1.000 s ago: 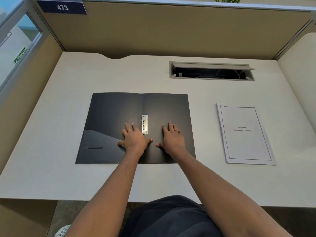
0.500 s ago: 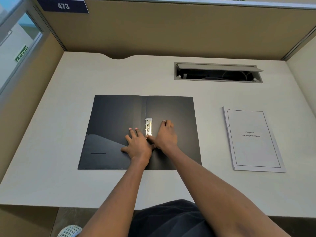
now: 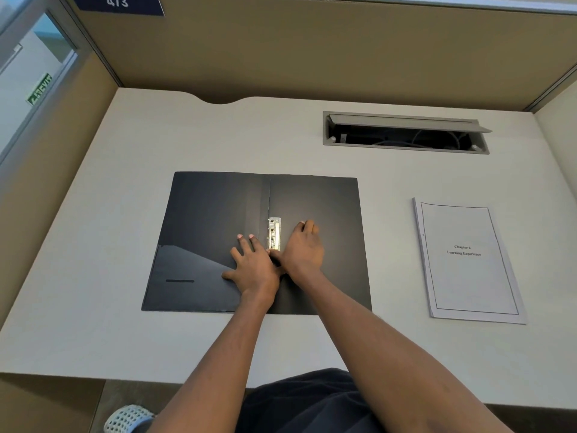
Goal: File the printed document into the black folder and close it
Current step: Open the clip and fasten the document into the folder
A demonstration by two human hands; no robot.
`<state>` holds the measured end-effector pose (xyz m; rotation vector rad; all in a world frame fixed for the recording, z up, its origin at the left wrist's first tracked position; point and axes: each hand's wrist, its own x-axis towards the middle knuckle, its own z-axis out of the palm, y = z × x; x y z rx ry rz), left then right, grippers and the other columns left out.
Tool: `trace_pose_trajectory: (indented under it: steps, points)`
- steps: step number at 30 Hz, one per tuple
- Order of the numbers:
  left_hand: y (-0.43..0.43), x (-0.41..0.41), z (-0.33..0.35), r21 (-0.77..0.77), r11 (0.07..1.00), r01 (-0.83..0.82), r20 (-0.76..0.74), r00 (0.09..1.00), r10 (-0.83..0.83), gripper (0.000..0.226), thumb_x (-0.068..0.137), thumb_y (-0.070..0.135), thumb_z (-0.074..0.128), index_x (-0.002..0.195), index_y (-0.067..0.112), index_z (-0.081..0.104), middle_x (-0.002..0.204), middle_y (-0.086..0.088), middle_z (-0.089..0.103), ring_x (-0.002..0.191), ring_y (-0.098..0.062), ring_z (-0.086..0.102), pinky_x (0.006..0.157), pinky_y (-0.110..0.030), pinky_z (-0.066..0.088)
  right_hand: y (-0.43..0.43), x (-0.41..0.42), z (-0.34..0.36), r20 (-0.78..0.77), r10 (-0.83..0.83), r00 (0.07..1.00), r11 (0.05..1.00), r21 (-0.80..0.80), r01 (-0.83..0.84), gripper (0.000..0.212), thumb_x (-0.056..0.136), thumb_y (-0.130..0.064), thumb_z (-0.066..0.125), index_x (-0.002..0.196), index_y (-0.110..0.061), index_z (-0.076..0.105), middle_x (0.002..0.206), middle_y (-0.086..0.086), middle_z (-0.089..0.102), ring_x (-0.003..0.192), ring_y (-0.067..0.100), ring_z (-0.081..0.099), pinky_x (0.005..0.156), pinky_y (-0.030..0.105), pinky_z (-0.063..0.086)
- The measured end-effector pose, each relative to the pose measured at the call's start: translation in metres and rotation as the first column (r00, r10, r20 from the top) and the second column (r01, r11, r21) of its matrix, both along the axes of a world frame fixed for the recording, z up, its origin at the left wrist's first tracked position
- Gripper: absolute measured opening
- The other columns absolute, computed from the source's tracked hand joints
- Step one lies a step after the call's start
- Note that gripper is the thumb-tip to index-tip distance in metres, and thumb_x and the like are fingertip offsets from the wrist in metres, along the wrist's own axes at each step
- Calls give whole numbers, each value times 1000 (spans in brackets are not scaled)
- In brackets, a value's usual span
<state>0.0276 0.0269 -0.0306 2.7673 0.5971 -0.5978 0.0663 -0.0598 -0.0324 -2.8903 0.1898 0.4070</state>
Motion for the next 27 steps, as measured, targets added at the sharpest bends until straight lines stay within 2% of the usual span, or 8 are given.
trace_pose_trajectory:
  steps: [9,14,18,20,23,25,27]
  points:
    - [0,-1,2,-21,1000,-11,11,1000,11,89,94,52,56,163,16,14,172,-9,9,150,-35,21,102,-70,40,-2,2,2,-4,7,1000,1000,30,-7,111,76,-71,68,149,5,32,143,14,41,135,26,39,111,33,39]
    - [2,1,-4,-7,1000,-1,-2,1000,1,115,78,69,70,163,17,13,171,-7,10,150,-35,22,102,-71,41,-6,6,5,-25,-11,1000,993,114,14,106,74,-69,71,146,2,38,140,12,41,132,26,41,107,35,44]
    - [1,2,-5,-2,1000,3,-6,1000,-3,121,73,71,75,163,19,12,171,-7,10,151,-35,21,103,-70,40,-11,5,11,-16,-15,1000,978,207,18,83,79,-67,68,135,-9,50,135,9,47,128,25,46,97,39,49]
    - [1,1,-5,3,1000,6,-4,1000,-6,122,73,71,75,163,18,11,172,-7,9,151,-35,21,103,-71,40,-11,4,13,34,1,999,958,286,-11,66,85,-60,66,130,-14,55,131,6,52,124,24,51,95,39,49]
    - [1,0,-4,15,1000,13,-11,1000,-13,123,74,72,73,164,18,10,172,-7,8,152,-35,20,103,-71,41,-11,7,15,72,-10,997,902,430,-22,50,88,-49,69,128,-18,60,125,4,57,117,22,57,93,39,52]
    - [1,0,-2,27,999,21,-18,1000,-20,122,75,72,72,164,17,9,172,-6,7,152,-35,19,103,-70,42,-9,12,15,62,-50,997,842,539,8,42,88,-41,72,121,-16,65,115,4,64,103,21,63,87,41,55]
    - [1,-1,-1,35,999,26,-18,1000,-25,121,76,71,72,163,17,8,172,-7,7,153,-35,19,102,-69,42,-7,17,16,46,-99,994,759,649,45,28,87,-30,75,108,-11,71,95,5,70,84,21,67,78,44,58]
